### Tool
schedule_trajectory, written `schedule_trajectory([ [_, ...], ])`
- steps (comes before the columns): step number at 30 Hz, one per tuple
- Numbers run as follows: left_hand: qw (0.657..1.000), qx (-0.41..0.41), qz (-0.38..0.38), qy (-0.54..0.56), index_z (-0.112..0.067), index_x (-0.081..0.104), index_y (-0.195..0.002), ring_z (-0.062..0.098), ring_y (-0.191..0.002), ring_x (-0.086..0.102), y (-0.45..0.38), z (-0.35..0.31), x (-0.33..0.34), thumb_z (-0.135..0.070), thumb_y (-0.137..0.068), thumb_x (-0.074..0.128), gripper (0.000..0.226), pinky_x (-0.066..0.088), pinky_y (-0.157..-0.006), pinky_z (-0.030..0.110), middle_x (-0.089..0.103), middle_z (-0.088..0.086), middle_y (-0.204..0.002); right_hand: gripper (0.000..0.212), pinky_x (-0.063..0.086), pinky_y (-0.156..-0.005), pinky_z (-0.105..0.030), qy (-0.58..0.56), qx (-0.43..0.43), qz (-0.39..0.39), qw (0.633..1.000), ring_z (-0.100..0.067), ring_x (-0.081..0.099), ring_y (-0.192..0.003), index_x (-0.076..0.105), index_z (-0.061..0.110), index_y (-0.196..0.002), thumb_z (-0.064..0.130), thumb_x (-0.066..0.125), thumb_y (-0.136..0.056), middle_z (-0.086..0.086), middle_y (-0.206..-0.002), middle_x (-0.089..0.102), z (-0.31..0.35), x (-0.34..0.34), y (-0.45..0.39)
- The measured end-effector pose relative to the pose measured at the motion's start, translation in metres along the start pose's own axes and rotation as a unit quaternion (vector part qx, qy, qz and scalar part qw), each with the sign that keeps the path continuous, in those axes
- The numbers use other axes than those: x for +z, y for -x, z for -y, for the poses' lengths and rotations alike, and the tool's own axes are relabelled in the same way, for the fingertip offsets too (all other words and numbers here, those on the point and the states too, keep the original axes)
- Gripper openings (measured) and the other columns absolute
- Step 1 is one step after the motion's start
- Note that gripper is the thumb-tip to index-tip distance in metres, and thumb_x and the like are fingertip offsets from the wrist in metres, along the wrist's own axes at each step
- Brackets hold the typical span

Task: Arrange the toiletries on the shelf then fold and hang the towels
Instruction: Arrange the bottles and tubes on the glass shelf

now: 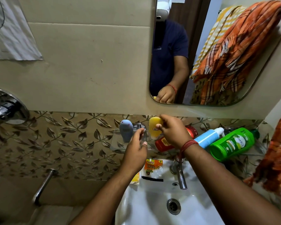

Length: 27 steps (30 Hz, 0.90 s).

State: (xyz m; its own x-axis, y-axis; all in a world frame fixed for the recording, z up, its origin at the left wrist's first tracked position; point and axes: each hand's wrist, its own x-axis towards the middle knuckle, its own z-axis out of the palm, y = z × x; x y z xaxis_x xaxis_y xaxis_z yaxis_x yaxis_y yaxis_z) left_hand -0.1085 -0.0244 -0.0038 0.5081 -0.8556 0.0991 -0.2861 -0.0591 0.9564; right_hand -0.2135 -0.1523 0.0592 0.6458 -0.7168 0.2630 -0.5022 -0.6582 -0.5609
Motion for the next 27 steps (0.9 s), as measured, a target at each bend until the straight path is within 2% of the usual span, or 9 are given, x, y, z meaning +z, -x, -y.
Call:
schedule_trajectory([
  [3, 0.999, -0.034, 0.037, -0.002, -0.031, 0.023, -0.157, 0.011, -0.146, 0.035, -0.005, 0.0, 0.006, -0.005, -0.104, 0.042, 0.063, 0.033, -0.108, 0.025, 0.036, -0.003, -0.16, 0.026, 0.052, -0.086, -0.035, -0.039, 0.025, 0.028, 0.999, -0.017, 0.059, -0.1, 0.062, 0.015, -0.121, 0.018, 0.062, -0.096, -0.006, -0.113, 0.067, -0.001, 0.003, -0.003],
  [8, 0.998, -0.048, 0.034, 0.0, -0.035, 0.019, -0.158, 0.013, -0.145, 0.037, -0.004, 0.001, 0.011, -0.004, -0.103, 0.042, 0.067, 0.034, -0.11, 0.029, 0.034, -0.002, -0.162, 0.029, 0.048, -0.087, -0.031, -0.066, 0.022, 0.048, 0.996, -0.013, 0.057, -0.101, 0.062, 0.016, -0.124, 0.017, 0.064, -0.095, -0.003, -0.116, 0.066, -0.001, 0.005, -0.007],
  [11, 0.998, -0.052, 0.03, 0.002, -0.035, 0.017, -0.159, 0.015, -0.145, 0.038, -0.003, 0.0, 0.011, -0.005, -0.103, 0.043, 0.068, 0.035, -0.113, 0.035, 0.033, 0.001, -0.162, 0.038, 0.051, -0.094, -0.035, -0.07, 0.02, 0.086, 0.994, -0.016, 0.06, -0.109, 0.059, 0.019, -0.129, 0.015, 0.068, -0.091, -0.003, -0.123, 0.066, -0.006, 0.006, -0.005],
  [14, 0.998, -0.054, 0.027, 0.0, -0.034, 0.014, -0.159, 0.016, -0.145, 0.039, -0.002, -0.002, 0.011, -0.005, -0.104, 0.043, 0.069, 0.035, -0.112, 0.035, 0.034, 0.002, -0.162, 0.05, 0.05, -0.098, -0.038, -0.048, 0.017, 0.1, 0.994, -0.019, 0.061, -0.115, 0.056, 0.022, -0.135, 0.013, 0.072, -0.088, -0.003, -0.127, 0.066, -0.008, 0.009, -0.004],
  [19, 0.998, -0.057, 0.029, 0.002, -0.035, 0.013, -0.159, 0.017, -0.145, 0.038, -0.002, -0.003, 0.01, -0.007, -0.104, 0.043, 0.069, 0.034, -0.11, 0.033, 0.034, 0.002, -0.162, 0.049, 0.049, -0.097, -0.037, -0.034, 0.012, 0.098, 0.994, -0.02, 0.061, -0.115, 0.057, 0.02, -0.134, 0.013, 0.072, -0.088, -0.004, -0.127, 0.066, -0.008, 0.011, -0.006],
  [27, 0.998, -0.059, 0.025, 0.013, -0.033, 0.017, -0.158, 0.016, -0.143, 0.041, 0.0, -0.004, 0.008, -0.006, -0.103, 0.044, 0.067, 0.037, -0.114, 0.039, 0.036, 0.003, -0.16, 0.053, 0.048, -0.102, -0.042, -0.027, 0.015, 0.113, 0.993, -0.023, 0.058, -0.121, 0.051, 0.02, -0.138, 0.012, 0.07, -0.089, -0.006, -0.132, 0.063, -0.005, 0.008, -0.002],
])
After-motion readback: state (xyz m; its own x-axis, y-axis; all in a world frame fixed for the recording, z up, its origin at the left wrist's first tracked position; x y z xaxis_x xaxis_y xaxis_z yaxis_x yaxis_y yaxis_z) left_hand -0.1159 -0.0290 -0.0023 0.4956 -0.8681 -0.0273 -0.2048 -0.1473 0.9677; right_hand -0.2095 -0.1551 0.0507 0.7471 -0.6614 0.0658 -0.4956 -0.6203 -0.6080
